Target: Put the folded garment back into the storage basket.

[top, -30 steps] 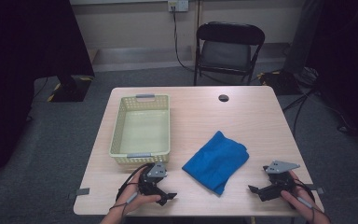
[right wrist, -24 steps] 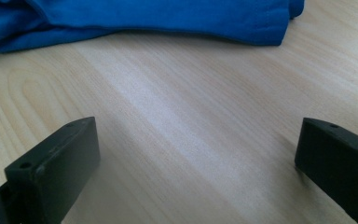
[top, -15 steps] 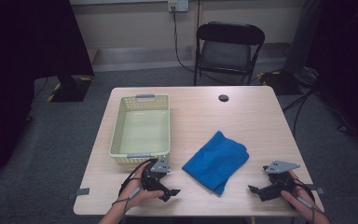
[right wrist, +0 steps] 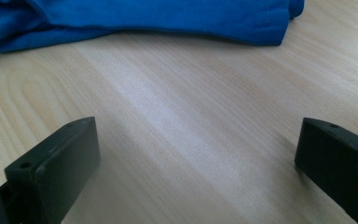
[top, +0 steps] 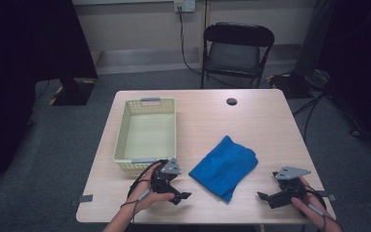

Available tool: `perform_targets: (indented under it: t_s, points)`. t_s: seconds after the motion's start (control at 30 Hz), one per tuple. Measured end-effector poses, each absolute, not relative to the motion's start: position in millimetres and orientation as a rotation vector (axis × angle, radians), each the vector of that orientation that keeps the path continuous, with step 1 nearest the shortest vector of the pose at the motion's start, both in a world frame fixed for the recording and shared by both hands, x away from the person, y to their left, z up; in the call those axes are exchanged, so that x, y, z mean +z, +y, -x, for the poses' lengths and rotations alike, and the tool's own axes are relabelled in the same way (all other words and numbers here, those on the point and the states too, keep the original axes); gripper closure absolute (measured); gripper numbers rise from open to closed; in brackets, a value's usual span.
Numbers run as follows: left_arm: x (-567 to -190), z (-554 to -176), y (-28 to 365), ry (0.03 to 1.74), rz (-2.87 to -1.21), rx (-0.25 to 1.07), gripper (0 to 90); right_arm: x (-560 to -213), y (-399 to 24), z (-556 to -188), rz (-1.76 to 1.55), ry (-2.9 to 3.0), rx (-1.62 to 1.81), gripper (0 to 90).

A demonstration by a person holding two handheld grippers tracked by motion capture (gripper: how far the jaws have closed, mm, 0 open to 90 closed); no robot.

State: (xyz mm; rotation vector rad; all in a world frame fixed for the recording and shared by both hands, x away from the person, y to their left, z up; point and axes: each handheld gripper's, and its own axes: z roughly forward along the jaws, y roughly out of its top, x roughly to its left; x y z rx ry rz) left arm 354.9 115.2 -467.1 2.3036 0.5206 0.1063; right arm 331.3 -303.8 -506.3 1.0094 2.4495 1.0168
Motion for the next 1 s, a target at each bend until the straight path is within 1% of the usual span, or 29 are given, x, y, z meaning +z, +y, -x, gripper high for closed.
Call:
perform_targets:
  t_s: [0.23, 0.7, 1.0]
  points:
    - [-467.2, -358.5, 109.6, 0.522, -2.314, 0.098, 5.0, -506.2, -303.8, -331.3, -1.009, 2.45, 1.017, 0.0]
    - [-463.2, -366.4, 86.1, 0.497, -2.336, 0.085, 5.3, -506.3, -303.8, -331.3, -1.009, 2.45, 1.017, 0.0]
    - [-462.1, -369.6, 79.3, 0.486, -2.35, 0.091, 6.2, -506.3, -303.8, -331.4, -1.008, 2.449, 1.017, 0.0]
